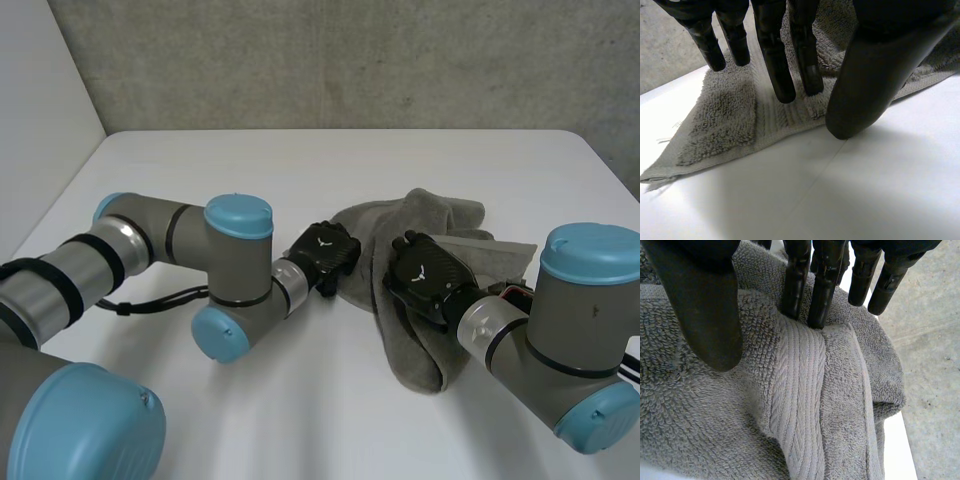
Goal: Fold the towel.
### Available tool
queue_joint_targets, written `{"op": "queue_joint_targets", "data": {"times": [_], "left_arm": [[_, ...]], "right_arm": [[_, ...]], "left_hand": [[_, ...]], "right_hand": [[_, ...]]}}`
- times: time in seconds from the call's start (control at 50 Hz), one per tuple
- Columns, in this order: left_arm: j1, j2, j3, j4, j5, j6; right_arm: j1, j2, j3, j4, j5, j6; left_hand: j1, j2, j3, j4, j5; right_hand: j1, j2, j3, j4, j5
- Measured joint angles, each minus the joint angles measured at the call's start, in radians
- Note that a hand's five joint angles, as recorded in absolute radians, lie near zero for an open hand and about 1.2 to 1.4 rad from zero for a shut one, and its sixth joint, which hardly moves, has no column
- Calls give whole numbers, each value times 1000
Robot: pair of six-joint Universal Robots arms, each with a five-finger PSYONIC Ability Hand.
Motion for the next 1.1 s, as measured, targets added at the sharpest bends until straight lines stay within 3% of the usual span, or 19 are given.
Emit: {"op": "queue_joint_targets", "data": {"times": [0.84, 0.92, 0.98, 1.1], "left_arm": [[-36, 7, -24, -2, 14, -208], [-40, 4, -24, 2, 10, -219], [-44, 4, -24, 6, 5, -227], [-53, 10, -24, 10, -30, -226]], "right_arm": [[0, 5, 5, 0, 2, -4], [0, 5, 7, 0, 2, -4], [0, 5, 7, 0, 2, -4], [0, 4, 7, 0, 5, -5]], "left_hand": [[14, 10, 0, 0, 15], [183, 157, 0, 0, 189], [347, 391, 0, 0, 429], [429, 410, 0, 0, 462]], "right_hand": [[0, 0, 0, 0, 0], [0, 0, 0, 0, 0], [0, 0, 0, 0, 0], [0, 0, 0, 0, 0]]}}
